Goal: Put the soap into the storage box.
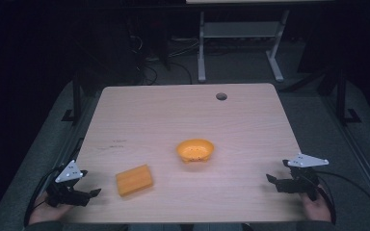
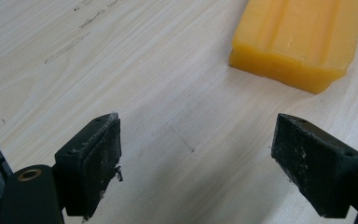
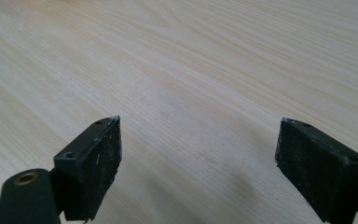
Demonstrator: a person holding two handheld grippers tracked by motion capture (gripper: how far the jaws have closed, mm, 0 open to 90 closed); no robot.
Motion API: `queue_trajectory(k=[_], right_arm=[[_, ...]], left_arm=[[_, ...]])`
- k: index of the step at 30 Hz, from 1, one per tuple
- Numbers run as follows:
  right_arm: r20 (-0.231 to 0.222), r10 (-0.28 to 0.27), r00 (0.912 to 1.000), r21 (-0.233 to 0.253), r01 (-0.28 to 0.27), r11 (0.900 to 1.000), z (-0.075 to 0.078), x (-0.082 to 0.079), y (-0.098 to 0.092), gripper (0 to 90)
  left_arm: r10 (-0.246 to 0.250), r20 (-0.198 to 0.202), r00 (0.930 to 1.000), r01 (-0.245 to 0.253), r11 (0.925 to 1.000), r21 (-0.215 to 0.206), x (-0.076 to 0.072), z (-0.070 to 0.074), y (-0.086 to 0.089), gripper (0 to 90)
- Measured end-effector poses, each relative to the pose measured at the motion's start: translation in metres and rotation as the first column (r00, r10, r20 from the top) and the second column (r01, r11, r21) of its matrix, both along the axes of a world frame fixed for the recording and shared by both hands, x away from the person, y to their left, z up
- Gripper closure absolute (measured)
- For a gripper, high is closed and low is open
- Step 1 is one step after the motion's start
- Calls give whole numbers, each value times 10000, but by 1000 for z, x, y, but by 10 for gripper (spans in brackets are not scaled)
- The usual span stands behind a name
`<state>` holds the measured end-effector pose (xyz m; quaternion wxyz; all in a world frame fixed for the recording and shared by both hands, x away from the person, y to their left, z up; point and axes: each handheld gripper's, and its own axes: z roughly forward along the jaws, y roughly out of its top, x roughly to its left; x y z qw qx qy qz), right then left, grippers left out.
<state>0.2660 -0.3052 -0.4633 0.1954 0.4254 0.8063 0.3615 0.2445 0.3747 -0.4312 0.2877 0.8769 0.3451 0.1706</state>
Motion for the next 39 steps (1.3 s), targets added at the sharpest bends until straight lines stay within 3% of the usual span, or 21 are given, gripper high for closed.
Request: queue_trajectory(k=[17, 28, 39], right_arm=[[162, 132, 9998, -60, -131, 9999, 2, -1, 1, 139], [204, 124, 9997, -15, -124, 9999, 3, -3, 2, 139], [177, 184, 9997, -19, -184, 9998, 2, -4, 4, 139]], left_arm=[[-152, 47, 9999, 152, 9999, -37, -3, 4, -2, 156], [-692, 55, 9976, 690, 9973, 241, -3, 13, -16, 155], [-1400, -88, 9901, 1402, 9888, 501, 3, 20, -37, 155]])
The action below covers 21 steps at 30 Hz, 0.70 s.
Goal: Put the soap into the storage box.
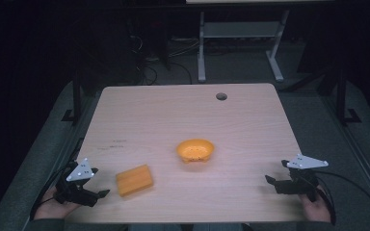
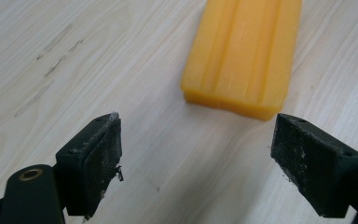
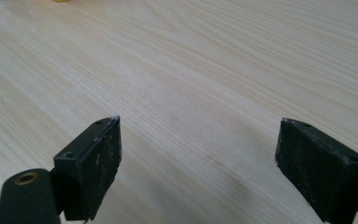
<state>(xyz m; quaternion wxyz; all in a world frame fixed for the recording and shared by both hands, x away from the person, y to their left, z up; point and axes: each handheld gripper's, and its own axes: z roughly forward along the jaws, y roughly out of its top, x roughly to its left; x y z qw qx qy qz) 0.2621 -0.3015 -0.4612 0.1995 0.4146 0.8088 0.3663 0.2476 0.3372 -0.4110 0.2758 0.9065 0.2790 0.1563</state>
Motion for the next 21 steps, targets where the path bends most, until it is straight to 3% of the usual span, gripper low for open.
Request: queue_trajectory(k=[8, 21], right_arm=[[-104, 90, 9999, 0, -90, 10000, -2, 1, 0, 139], [-138, 212, 9997, -52, -213, 9998, -2, 1, 2, 140]], left_arm=[[-697, -200, 9974, 700, 9974, 187, 8, 1, -20, 155], [-1264, -335, 9914, 1269, 9918, 120, 19, -1, -42, 156]])
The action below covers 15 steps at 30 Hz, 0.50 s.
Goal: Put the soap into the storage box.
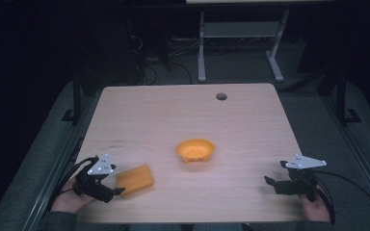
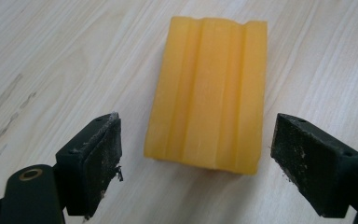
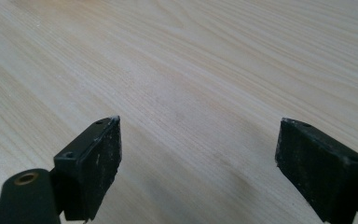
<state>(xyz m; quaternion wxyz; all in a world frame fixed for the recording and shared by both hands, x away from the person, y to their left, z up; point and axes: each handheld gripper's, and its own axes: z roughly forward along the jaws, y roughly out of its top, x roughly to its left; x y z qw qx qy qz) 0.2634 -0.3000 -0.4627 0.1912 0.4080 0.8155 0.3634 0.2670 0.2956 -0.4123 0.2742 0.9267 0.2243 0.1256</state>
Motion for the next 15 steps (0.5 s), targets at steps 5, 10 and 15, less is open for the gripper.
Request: queue_trajectory(k=[5, 10, 15], right_arm=[[-50, 39, 10000, -6, -39, 10000, 0, 0, 1, 139], [-88, 144, 9999, -33, -144, 9999, 0, 1, 2, 139], [-130, 243, 9996, -48, -244, 9997, -1, 2, 5, 139]], left_arm=[[-297, -74, 9995, 300, 9991, 292, 5, -3, -10, 156], [-507, -239, 9984, 515, 9981, 326, 10, -7, -18, 157], [-734, -412, 9965, 754, 9959, 505, 15, -11, -25, 157]])
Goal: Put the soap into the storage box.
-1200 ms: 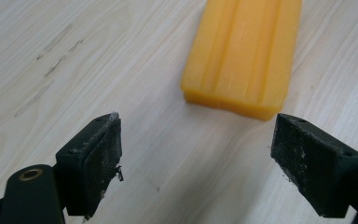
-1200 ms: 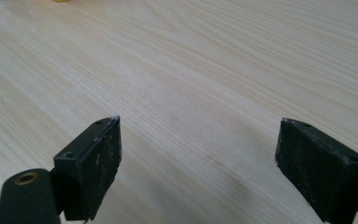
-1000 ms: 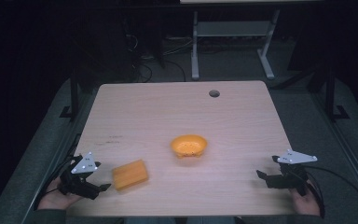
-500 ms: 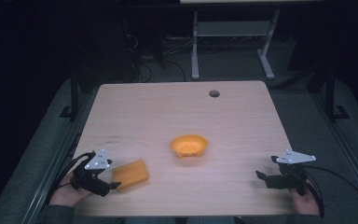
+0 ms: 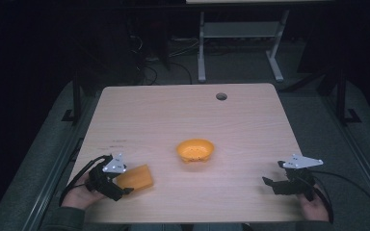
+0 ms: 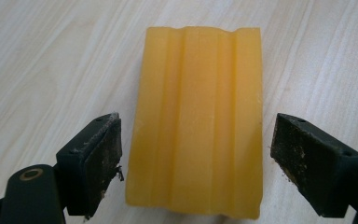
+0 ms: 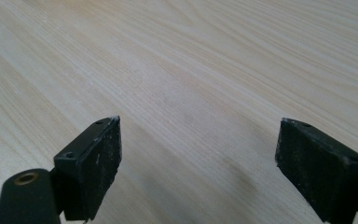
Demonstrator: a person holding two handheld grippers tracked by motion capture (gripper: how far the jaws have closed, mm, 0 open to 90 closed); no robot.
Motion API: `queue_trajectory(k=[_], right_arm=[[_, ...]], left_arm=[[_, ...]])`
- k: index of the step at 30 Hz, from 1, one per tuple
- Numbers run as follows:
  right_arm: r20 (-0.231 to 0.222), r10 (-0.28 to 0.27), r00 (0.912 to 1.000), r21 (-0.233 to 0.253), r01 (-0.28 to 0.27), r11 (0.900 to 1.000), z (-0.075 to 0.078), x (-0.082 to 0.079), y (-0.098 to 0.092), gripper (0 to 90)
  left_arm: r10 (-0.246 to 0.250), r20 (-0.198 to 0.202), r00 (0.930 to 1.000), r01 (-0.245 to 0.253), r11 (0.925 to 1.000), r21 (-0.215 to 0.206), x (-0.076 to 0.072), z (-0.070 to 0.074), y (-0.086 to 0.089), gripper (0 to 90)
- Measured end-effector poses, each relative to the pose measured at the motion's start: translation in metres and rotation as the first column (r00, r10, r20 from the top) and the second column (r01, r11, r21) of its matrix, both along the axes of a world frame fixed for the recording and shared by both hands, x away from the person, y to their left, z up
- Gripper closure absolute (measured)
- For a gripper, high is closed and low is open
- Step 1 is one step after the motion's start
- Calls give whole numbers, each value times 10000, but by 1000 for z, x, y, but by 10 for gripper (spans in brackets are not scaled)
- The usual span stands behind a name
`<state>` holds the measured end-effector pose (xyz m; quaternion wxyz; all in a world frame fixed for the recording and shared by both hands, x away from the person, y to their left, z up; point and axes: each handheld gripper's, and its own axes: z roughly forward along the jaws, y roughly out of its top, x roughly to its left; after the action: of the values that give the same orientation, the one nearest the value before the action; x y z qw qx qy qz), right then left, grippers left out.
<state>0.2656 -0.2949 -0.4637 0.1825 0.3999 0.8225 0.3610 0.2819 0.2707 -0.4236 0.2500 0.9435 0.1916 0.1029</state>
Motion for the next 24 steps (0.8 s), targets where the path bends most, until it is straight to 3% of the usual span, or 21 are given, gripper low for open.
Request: queue_trajectory(k=[8, 24], right_arm=[[-129, 96, 9999, -30, -96, 9999, -1, 1, 3, 139], [-276, 216, 9994, -33, -217, 9998, -4, 4, 6, 139]], left_arm=[[-294, -211, 9993, 298, 9994, 180, 7, -7, -10, 157], [-251, -798, 9965, 283, 9988, 397, 17, -18, -13, 183]])
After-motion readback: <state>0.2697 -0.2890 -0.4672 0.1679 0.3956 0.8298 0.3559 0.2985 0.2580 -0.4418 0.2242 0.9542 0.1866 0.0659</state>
